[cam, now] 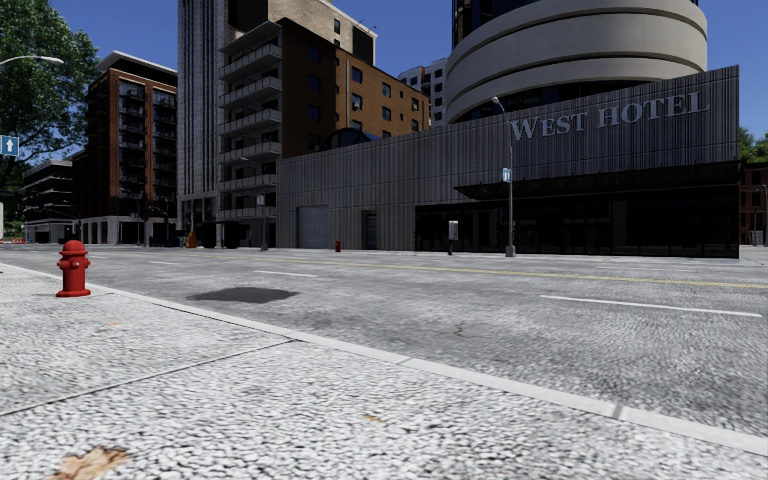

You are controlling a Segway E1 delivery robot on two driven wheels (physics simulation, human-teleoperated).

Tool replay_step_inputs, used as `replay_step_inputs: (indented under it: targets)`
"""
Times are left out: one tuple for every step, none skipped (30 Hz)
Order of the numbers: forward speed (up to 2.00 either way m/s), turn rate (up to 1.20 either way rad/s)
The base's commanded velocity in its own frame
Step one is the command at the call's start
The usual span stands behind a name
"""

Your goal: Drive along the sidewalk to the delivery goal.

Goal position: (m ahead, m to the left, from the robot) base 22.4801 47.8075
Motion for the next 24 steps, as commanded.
replay_step_inputs:
  targets:
    - [0.00, 0.78]
    - [0.00, 1.20]
    - [0.00, 1.20]
    - [0.00, 1.20]
    - [0.00, 1.20]
    - [0.00, 1.20]
    - [0.00, 1.20]
    - [0.00, 1.20]
    - [0.00, 1.20]
    - [0.00, 1.20]
    - [0.00, 1.20]
    - [0.00, 1.20]
    - [0.00, 1.20]
    - [0.00, 1.20]
    - [0.00, 1.20]
    - [0.00, 1.20]
    - [0.00, 1.20]
    - [0.00, 1.20]
    - [0.44, 1.20]
    - [0.78, 1.20]
    - [1.08, 1.20]
    - [1.08, 1.20]
    - [1.16, 1.20]
    - [1.18, 1.20]
